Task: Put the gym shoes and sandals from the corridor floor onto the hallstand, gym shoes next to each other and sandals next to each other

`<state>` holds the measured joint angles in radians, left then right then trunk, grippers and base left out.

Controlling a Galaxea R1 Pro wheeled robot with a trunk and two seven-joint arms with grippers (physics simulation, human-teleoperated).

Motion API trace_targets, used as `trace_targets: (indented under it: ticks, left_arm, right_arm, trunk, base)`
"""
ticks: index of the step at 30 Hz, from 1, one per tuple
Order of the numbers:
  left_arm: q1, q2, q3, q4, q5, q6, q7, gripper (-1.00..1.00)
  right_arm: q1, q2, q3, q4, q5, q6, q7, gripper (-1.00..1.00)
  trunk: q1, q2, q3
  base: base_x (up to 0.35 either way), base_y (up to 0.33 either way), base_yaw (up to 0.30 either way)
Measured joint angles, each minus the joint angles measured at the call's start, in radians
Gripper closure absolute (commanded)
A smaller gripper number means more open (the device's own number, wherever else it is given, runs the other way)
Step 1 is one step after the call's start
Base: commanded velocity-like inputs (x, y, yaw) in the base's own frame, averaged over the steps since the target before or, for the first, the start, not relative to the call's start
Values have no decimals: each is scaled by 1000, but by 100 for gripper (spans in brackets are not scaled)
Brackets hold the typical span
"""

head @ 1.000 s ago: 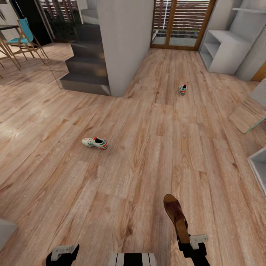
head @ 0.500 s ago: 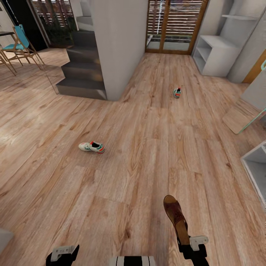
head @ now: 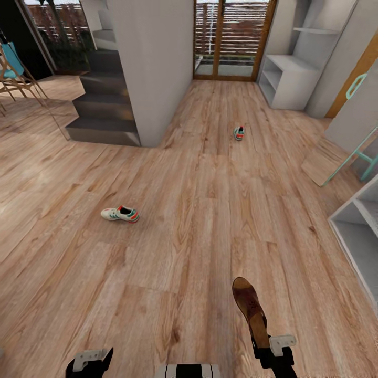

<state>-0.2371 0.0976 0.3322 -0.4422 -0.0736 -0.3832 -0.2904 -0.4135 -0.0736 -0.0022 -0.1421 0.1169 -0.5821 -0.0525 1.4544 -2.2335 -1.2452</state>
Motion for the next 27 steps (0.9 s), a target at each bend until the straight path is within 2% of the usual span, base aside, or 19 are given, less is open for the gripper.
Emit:
trace_targets:
  ticks: [27]
  left_arm:
    - [0,0,0,23,0,-2,0,-100]
  right_arm:
    - [0,2,0,0,0,1,0,100]
  trunk:
    - [104,-189,-50]
  base:
    - [0,0,-211]
